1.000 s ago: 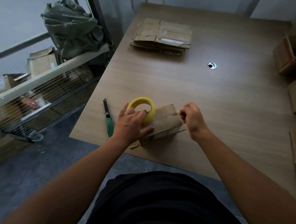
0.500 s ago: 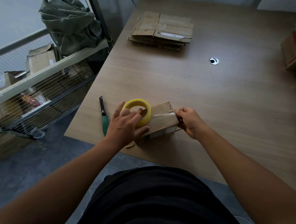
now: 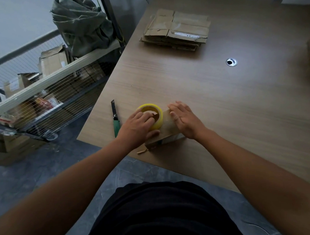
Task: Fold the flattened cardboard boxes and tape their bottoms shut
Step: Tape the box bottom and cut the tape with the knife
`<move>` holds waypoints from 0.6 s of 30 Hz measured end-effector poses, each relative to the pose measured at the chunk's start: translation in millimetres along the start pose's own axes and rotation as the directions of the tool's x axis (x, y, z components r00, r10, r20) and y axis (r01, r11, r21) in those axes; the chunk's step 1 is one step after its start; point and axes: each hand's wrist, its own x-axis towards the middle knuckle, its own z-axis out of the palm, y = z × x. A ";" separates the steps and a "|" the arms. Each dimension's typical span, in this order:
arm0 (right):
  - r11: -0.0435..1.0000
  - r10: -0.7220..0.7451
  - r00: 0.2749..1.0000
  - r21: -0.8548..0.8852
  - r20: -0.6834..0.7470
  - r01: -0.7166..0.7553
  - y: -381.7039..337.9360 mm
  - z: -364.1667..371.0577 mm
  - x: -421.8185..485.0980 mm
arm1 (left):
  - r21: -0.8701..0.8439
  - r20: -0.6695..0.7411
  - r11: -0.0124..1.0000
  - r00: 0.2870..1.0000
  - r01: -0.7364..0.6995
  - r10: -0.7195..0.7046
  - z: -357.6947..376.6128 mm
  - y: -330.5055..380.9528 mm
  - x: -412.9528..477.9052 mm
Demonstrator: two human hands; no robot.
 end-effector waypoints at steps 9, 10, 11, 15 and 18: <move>0.999 0.055 0.998 0.000 -0.026 -0.055 -9.7 -6.4 -3.1 | -0.249 0.072 0.968 0.997 0.042 -0.025 -65.8 -7.1 24.9; 0.998 0.063 0.998 -0.010 -0.021 -0.063 -10.2 -6.3 -3.1 | -0.281 0.076 0.956 0.995 0.088 -0.070 -71.1 -10.3 24.5; 0.998 0.065 0.998 -0.023 -0.024 -0.066 -11.0 -5.5 -2.7 | -0.312 0.105 0.939 0.987 0.147 -0.120 -75.8 -14.0 23.2; 0.994 0.074 0.996 -0.073 -0.050 -0.078 -14.3 -3.4 -0.2 | -0.316 0.235 0.887 0.934 0.336 -0.270 -80.2 -23.2 10.5; 0.991 0.081 0.995 -0.104 -0.058 -0.086 -13.6 -2.4 -0.3 | -0.236 0.279 0.877 0.894 0.419 -0.351 -78.2 -39.7 -1.9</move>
